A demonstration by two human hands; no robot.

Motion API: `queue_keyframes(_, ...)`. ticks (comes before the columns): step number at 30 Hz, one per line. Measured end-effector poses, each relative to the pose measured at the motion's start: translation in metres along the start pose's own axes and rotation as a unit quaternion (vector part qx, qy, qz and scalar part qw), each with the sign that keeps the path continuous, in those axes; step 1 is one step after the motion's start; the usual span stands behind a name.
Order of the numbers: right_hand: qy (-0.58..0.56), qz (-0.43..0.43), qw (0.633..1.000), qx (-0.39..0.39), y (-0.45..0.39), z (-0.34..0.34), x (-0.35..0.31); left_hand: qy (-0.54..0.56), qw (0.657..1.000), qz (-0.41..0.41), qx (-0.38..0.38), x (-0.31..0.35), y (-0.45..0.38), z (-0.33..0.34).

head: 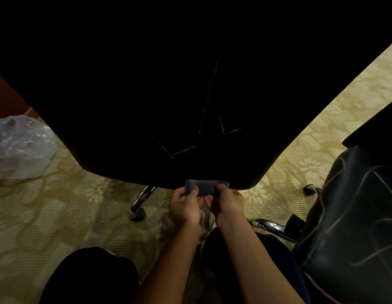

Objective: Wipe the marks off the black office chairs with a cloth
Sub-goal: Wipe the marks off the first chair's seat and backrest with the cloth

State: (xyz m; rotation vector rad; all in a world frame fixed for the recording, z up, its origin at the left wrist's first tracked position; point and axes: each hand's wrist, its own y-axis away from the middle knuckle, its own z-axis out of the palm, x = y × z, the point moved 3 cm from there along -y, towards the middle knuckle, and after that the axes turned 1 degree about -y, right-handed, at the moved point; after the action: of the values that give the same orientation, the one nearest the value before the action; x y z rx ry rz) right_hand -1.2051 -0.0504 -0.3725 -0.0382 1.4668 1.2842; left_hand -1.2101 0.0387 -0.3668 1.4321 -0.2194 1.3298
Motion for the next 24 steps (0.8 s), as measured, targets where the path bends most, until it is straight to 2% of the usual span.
queue_keyframes(8, -0.033, -0.077, 0.996, -0.029, 0.022, 0.035, -0.030, 0.018, 0.998, 0.060, -0.018, 0.050, 0.010, 0.011)
queue_keyframes(14, -0.065, -0.192, 0.976, -0.075, 0.078, 0.057, -0.082, 0.052, 0.980, 0.179, -0.072, 0.106, 0.043, 0.021)
queue_keyframes(17, -0.045, -0.234, 0.970, -0.055, 0.085, 0.058, -0.082, 0.035, 0.973, 0.211, -0.087, 0.110, 0.047, 0.019)
queue_keyframes(24, 0.063, -0.253, 0.964, 0.045, 0.051, 0.046, -0.043, -0.015, 0.986, 0.158, -0.056, 0.062, 0.012, 0.011)
